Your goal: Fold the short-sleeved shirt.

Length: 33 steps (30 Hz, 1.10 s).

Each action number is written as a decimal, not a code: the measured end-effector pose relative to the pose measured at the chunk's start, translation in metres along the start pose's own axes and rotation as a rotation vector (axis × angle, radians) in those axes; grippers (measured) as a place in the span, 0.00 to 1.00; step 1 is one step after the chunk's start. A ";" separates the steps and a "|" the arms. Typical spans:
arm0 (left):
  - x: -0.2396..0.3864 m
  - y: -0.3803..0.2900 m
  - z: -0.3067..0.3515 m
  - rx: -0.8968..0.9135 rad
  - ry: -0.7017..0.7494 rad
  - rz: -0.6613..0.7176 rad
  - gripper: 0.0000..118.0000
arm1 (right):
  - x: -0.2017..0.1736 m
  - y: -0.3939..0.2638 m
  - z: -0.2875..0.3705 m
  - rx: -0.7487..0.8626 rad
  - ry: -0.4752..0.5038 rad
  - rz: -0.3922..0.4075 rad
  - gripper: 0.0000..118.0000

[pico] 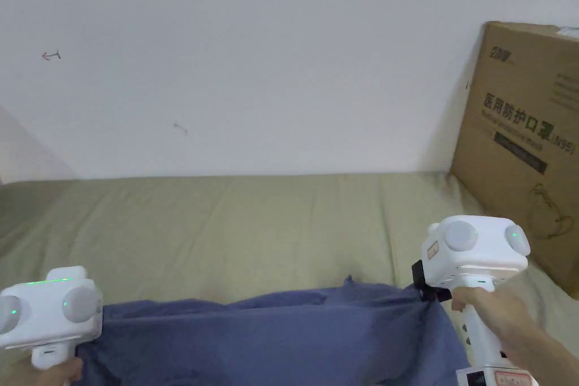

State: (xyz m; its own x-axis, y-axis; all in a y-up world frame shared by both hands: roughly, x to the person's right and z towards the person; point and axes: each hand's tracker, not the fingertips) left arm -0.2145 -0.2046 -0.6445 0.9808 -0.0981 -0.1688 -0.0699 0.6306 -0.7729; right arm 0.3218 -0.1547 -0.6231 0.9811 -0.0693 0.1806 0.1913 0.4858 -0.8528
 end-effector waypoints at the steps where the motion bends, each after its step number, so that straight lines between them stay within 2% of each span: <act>1: -0.006 -0.008 0.006 -0.010 -0.007 0.018 0.02 | 0.003 -0.007 0.003 0.004 0.001 -0.007 0.01; 4: -0.024 -0.028 0.022 -0.018 -0.016 0.037 0.02 | 0.011 -0.035 0.022 0.023 0.038 -0.031 0.01; 7: -0.040 -0.058 0.052 0.006 -0.022 0.038 0.02 | 0.015 -0.074 0.049 0.037 0.065 -0.014 0.01; 9: -0.054 -0.084 0.076 0.017 -0.032 0.028 0.02 | 0.020 -0.108 0.071 0.048 0.132 0.019 0.01; 10: -0.063 -0.101 0.088 0.030 -0.033 0.018 0.02 | 0.018 -0.130 0.084 0.039 0.109 0.023 0.01; 14: -0.102 -0.162 0.131 0.044 -0.047 -0.012 0.02 | 0.025 -0.216 0.125 0.055 0.165 -0.020 0.01; 17: -0.132 -0.204 0.165 0.040 -0.070 -0.001 0.02 | 0.025 -0.275 0.143 0.040 0.209 -0.025 0.01; 19: -0.148 -0.231 0.182 0.036 -0.081 0.003 0.02 | 0.023 -0.311 0.151 0.009 0.201 -0.021 0.01; 22: -0.154 -0.269 0.211 0.017 -0.065 -0.135 0.02 | 0.022 -0.359 0.161 -0.014 0.162 0.000 0.01; 26: -0.156 -0.307 0.235 -0.001 -0.065 -0.159 0.02 | 0.036 -0.404 0.166 -0.033 0.181 -0.079 0.01; 29: -0.155 -0.326 0.233 -0.006 -0.041 -0.180 0.03 | 0.039 -0.423 0.170 -0.039 0.180 -0.088 0.02; 30: -0.154 -0.330 0.231 -0.004 -0.032 -0.187 0.06 | 0.037 -0.425 0.171 -0.043 0.177 -0.079 0.01; 31: -0.151 -0.331 0.231 -0.007 -0.029 -0.183 0.13 | 0.035 -0.427 0.171 -0.038 0.168 -0.071 0.01; 32: -0.149 -0.333 0.231 -0.016 -0.009 -0.188 0.27 | 0.034 -0.427 0.171 -0.023 0.159 -0.065 0.01; 33: -0.149 -0.335 0.233 -0.011 0.005 -0.190 0.45 | 0.033 -0.427 0.172 -0.018 0.158 -0.066 0.02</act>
State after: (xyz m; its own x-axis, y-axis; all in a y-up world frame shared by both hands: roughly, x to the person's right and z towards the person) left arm -0.2948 -0.2219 -0.2183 0.9757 -0.2182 -0.0217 0.1147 0.5921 -0.7976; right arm 0.2679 -0.2148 -0.1692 0.9583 -0.2377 0.1586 0.2549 0.4602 -0.8504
